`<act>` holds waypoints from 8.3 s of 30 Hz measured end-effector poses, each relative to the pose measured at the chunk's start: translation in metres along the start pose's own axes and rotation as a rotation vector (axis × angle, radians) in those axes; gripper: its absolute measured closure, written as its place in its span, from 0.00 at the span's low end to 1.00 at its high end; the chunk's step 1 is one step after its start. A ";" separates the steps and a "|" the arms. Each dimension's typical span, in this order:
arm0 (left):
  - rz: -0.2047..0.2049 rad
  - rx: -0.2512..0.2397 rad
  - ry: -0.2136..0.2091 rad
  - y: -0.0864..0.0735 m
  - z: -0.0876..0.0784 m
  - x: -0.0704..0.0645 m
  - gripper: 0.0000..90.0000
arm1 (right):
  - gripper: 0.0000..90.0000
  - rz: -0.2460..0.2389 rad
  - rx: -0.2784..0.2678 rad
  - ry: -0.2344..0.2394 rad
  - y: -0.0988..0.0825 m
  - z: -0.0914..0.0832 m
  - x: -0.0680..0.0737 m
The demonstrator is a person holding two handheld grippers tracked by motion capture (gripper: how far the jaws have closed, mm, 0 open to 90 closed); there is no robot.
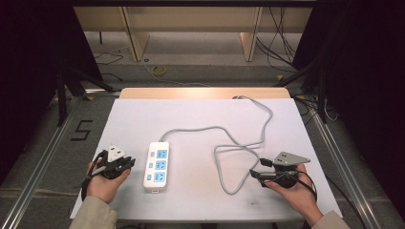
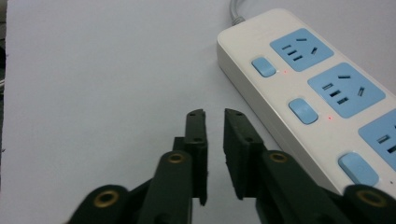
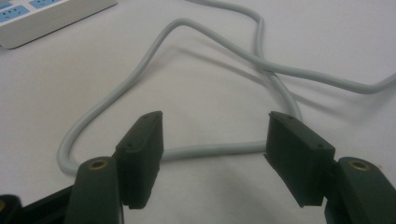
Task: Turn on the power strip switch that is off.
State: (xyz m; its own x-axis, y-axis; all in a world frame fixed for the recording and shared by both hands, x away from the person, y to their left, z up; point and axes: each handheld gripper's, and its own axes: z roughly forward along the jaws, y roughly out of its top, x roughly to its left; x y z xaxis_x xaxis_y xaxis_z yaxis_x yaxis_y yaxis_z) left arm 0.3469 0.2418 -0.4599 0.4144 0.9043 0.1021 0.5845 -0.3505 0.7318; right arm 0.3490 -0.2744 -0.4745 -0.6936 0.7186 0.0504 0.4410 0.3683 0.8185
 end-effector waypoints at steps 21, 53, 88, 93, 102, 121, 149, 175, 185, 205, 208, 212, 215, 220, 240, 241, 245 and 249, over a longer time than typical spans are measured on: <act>-0.025 0.013 -0.006 0.006 -0.005 -0.004 1.00 | 0.42 -0.004 0.000 -0.003 0.000 0.000 0.000; -0.016 0.038 -0.049 0.018 -0.011 -0.019 1.00 | 0.42 -0.006 -0.002 -0.002 0.000 0.000 0.001; -0.003 0.109 -0.084 0.025 -0.016 -0.030 1.00 | 0.42 -0.010 -0.002 -0.002 0.000 0.000 0.001; -0.004 0.118 -0.087 0.026 -0.016 -0.031 1.00 | 0.42 -0.009 0.000 -0.001 0.000 0.000 0.001; 0.005 0.146 -0.100 0.027 -0.015 -0.033 1.00 | 0.42 -0.012 0.001 0.000 0.000 0.000 0.002; 0.014 0.192 -0.118 0.031 -0.016 -0.040 1.00 | 0.42 -0.012 0.000 -0.001 0.001 0.000 0.002; 0.023 0.262 -0.138 0.039 -0.011 -0.048 1.00 | 0.42 -0.016 -0.003 0.001 0.001 0.000 0.002; 0.007 0.345 -0.153 0.048 -0.006 -0.053 1.00 | 0.42 -0.018 -0.005 -0.001 0.000 0.000 0.002; 0.013 0.395 -0.160 0.049 -0.001 -0.054 1.00 | 0.42 -0.018 -0.006 -0.001 0.000 0.000 0.002; 0.009 0.452 -0.145 0.055 0.004 -0.057 1.00 | 0.42 -0.019 -0.005 -0.001 0.000 0.000 0.002; 0.016 0.473 -0.141 0.056 0.005 -0.056 1.00 | 0.42 -0.019 -0.005 -0.001 0.000 0.000 0.002; 0.014 0.482 -0.141 0.057 0.007 -0.057 1.00 | 0.42 -0.019 -0.005 -0.001 0.000 0.000 0.002; 0.016 0.492 -0.144 0.058 0.008 -0.057 1.00 | 0.42 -0.018 -0.005 -0.001 0.000 0.000 0.003; 0.014 0.507 -0.131 0.059 0.010 -0.058 1.00 | 0.42 -0.018 -0.005 -0.001 0.000 0.000 0.003; 0.002 0.580 -0.128 0.064 0.016 -0.059 1.00 | 0.42 -0.018 -0.003 -0.001 0.000 0.000 0.002; 0.003 0.581 -0.130 0.064 0.016 -0.059 1.00 | 0.42 -0.018 -0.003 -0.001 0.000 0.000 0.002; 0.001 0.593 -0.136 0.065 0.017 -0.060 1.00 | 0.42 -0.019 -0.002 -0.001 0.000 0.001 0.002; 0.004 0.605 -0.131 0.065 0.018 -0.060 1.00 | 0.42 -0.018 -0.003 -0.001 0.000 0.000 0.002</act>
State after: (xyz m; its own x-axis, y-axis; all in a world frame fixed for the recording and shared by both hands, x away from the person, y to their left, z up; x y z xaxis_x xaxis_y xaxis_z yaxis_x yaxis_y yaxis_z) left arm 0.3725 0.1602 -0.4304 0.4770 0.8789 -0.0081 0.8590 -0.4642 0.2158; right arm 0.3476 -0.2723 -0.4744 -0.7011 0.7122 0.0349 0.4265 0.3796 0.8210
